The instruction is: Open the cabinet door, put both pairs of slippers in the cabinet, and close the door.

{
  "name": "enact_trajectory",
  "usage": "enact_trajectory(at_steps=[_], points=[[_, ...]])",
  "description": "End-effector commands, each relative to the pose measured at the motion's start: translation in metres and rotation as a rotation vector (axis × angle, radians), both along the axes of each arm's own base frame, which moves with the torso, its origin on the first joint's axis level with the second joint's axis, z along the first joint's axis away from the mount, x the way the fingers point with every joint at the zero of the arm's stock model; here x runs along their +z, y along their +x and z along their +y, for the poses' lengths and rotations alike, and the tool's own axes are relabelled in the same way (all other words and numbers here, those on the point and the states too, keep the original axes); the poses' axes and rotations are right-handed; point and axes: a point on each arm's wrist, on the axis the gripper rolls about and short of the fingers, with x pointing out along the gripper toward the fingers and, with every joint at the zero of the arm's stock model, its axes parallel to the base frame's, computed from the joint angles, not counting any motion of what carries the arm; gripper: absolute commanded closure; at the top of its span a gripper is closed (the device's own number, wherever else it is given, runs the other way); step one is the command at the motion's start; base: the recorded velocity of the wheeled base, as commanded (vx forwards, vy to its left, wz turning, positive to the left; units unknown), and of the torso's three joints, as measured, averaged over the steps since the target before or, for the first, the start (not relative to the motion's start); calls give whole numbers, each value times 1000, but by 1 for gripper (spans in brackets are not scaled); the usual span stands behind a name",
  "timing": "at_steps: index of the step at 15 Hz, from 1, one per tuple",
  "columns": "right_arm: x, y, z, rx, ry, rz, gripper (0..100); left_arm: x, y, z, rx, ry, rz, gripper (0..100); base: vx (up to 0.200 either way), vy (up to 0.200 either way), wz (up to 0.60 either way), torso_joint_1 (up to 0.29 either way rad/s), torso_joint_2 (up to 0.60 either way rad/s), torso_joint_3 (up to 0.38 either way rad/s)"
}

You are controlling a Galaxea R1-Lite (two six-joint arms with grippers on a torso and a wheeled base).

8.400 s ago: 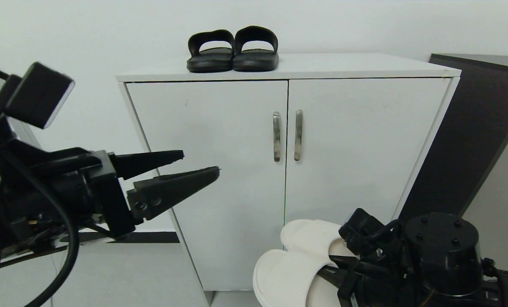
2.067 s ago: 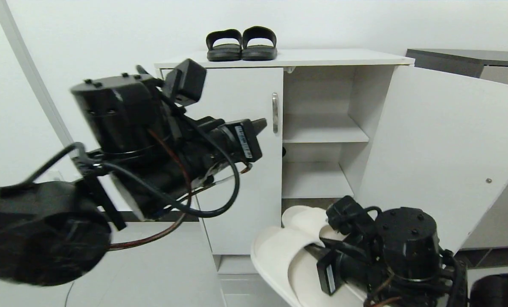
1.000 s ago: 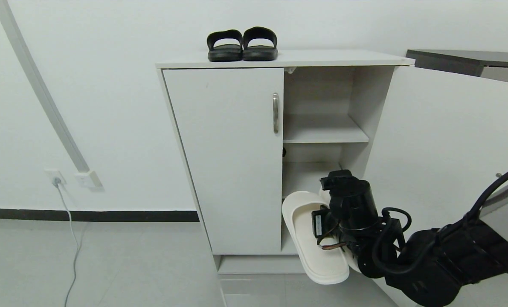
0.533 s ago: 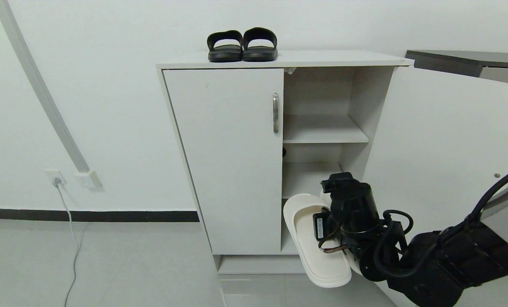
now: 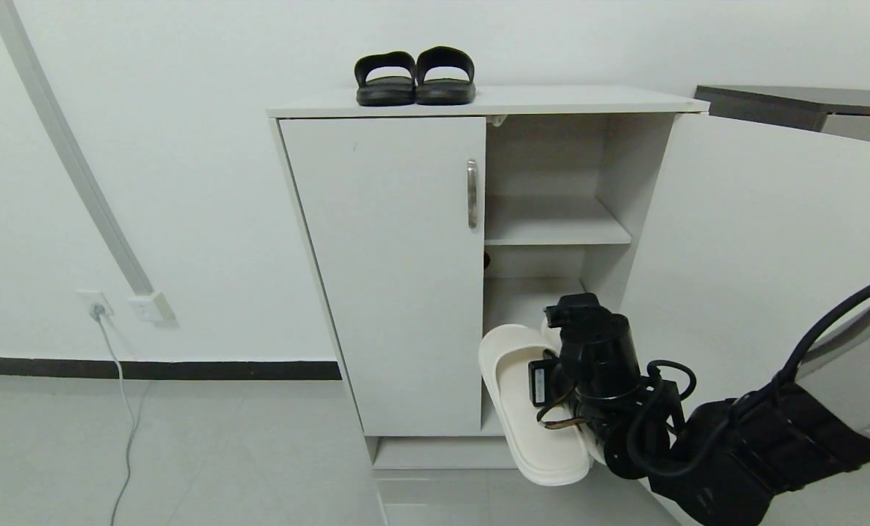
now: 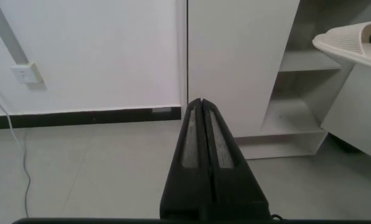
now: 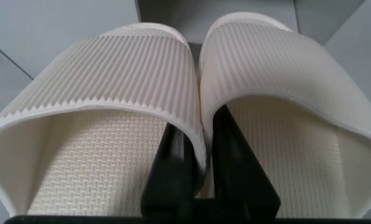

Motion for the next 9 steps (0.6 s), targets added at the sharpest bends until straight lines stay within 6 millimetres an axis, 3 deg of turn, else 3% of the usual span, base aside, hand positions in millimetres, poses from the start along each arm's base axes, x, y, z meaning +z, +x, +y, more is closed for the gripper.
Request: enact_trajectory(at_steps=[1,3,6,9], points=[[-16,16,9,-71,-23,-12,100,0,0,0,-1,0,-1,100,0,0,0,0,0,0],[-27,40,16,-179,-37,-41,100,0,0,0,-1,0,-1,100,0,0,0,0,0,0],[-27,43,19,-180,-32,-47,100,0,0,0,-1,2,-1,100,0,0,0,0,0,0],[-28,43,19,-179,-32,-47,100,0,0,0,-1,2,-1,100,0,-200,0,-1,2,2]])
